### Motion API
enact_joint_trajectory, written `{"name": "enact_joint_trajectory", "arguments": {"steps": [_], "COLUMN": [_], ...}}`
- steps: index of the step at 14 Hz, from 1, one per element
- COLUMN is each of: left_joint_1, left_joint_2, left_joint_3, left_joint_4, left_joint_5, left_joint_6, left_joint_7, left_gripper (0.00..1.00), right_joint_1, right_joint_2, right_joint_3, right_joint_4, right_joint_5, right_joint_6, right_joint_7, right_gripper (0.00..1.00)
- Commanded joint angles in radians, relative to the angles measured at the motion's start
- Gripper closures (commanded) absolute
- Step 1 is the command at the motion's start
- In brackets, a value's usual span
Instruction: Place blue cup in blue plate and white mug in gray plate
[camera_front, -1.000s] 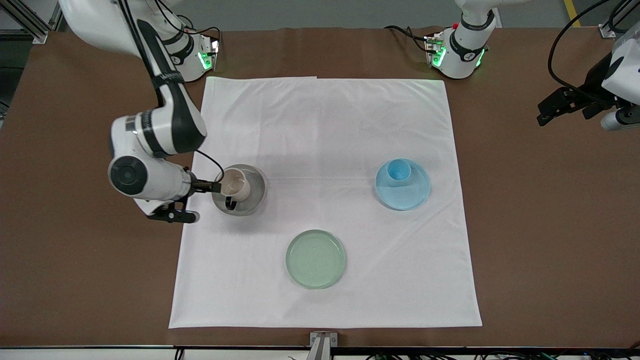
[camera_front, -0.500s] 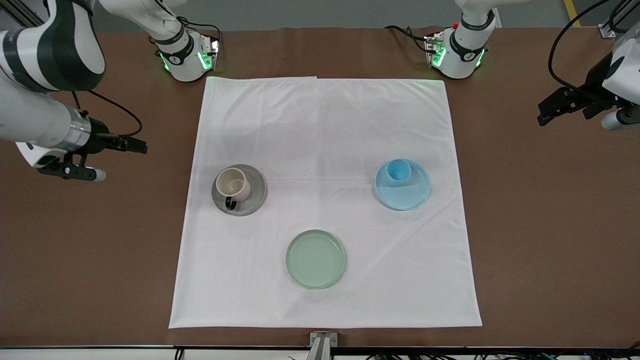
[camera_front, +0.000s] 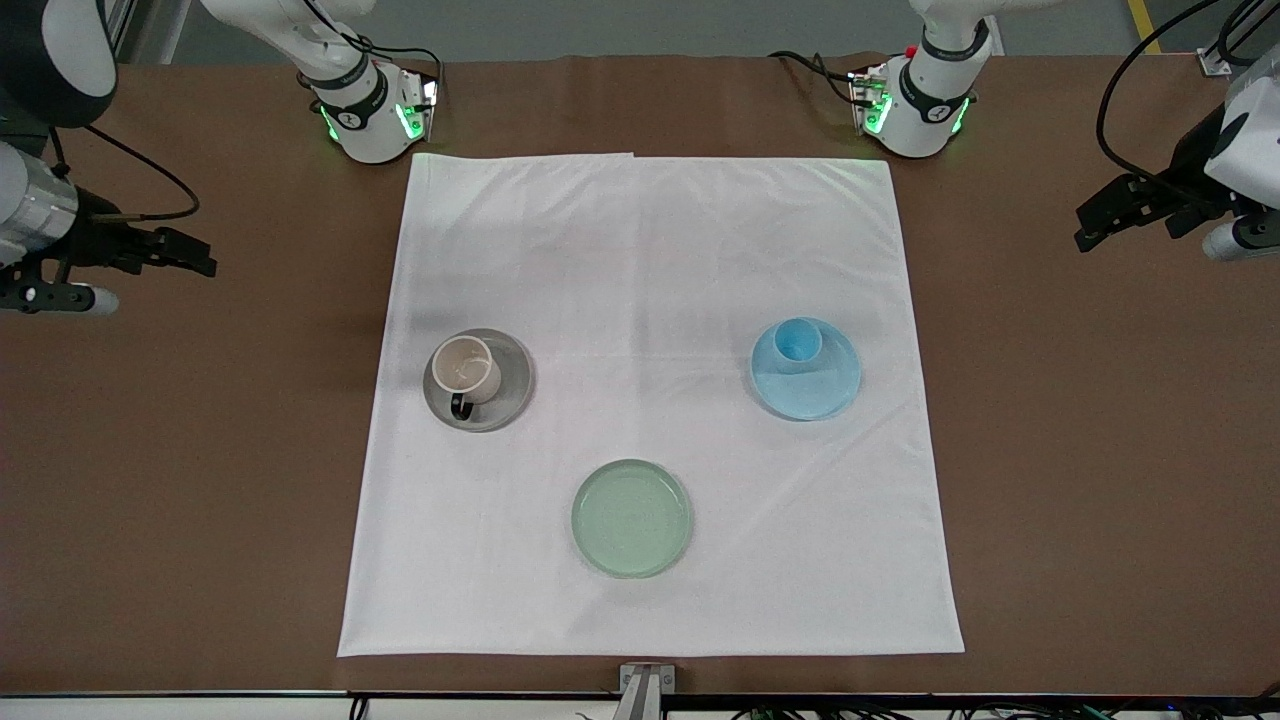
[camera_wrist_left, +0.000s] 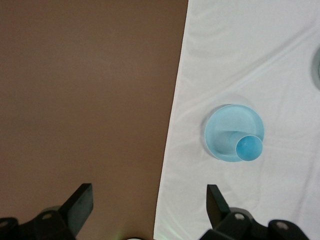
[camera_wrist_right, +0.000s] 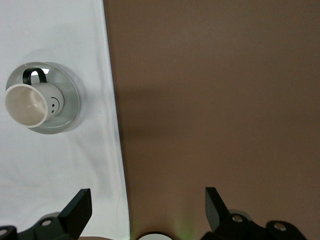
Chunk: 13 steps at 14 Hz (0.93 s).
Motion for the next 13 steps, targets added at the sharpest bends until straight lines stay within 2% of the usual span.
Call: {"name": "enact_joint_trajectory", "arguments": {"steps": [1,7,13], "left_joint_1": [0.008,0.008,0.008], "left_joint_2": [-0.012,-0.012,-0.006], "left_joint_3": [-0.006,-0.006,-0.006], "left_joint_4": [-0.005,-0.007,-0.005], "left_joint_5": [0.003,0.003,0.003], "left_joint_6": [0.002,0.001,0.002], "left_joint_7": [0.014,0.014,0.014], "left_gripper": [0.00,0.00,0.00], "right_joint_1": [-0.031,-0.032,-0.031], "right_joint_2": [-0.021,0.038,0.040], "right_joint_3": [0.017,0.019,0.019], "right_joint_4": [0.024,0.275,0.304], "right_joint_5": [-0.009,-0.009,0.003], "right_joint_6": [0.015,-0.012,-0.003], "right_joint_7": [-0.028,-0.025,-0.025], "right_gripper": [0.00,0.00,0.00]}}
